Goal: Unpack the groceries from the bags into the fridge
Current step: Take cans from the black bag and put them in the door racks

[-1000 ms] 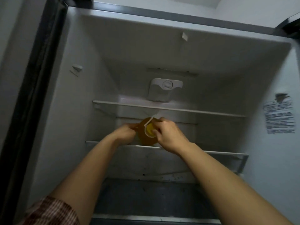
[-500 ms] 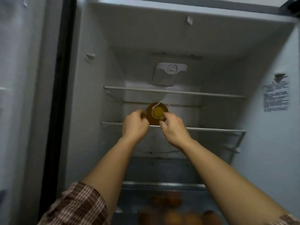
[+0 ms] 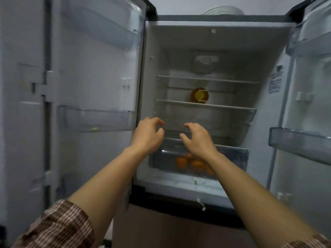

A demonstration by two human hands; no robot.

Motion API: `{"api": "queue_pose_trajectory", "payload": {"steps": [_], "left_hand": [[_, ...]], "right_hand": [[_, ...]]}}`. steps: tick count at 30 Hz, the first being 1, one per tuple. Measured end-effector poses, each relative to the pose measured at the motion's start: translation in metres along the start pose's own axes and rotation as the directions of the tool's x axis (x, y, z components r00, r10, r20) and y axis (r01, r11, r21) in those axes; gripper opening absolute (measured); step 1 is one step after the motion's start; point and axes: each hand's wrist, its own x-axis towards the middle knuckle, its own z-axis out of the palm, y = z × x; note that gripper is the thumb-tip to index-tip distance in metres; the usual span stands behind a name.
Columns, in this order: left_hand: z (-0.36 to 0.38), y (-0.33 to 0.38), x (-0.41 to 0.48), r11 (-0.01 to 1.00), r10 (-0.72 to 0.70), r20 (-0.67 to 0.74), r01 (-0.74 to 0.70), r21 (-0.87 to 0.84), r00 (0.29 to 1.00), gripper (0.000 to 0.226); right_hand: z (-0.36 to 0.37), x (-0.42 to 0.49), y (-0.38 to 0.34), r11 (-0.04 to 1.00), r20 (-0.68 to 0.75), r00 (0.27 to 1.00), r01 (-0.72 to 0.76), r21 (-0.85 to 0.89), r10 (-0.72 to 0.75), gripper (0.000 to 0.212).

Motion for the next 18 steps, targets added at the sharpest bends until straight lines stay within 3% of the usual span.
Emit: {"api": "queue_pose_trajectory", "payload": {"steps": [8,18], "left_hand": [[-0.151,-0.026,-0.149,0.971,-0.122,-0.091,0.138,0.193,0.988,0.023],[-0.362,-0.123,-0.304,0.789,-0.38,-0.177,0.418,0.45,0.908,0.03]], "right_hand": [[0.015,-0.113,-0.134,0.973,0.073,0.988,0.12,0.199,-0.137,0.04],[0.085,-0.217,-0.372,0.882,0.248,0.882,0.298,0.365,-0.4,0.046]]}}
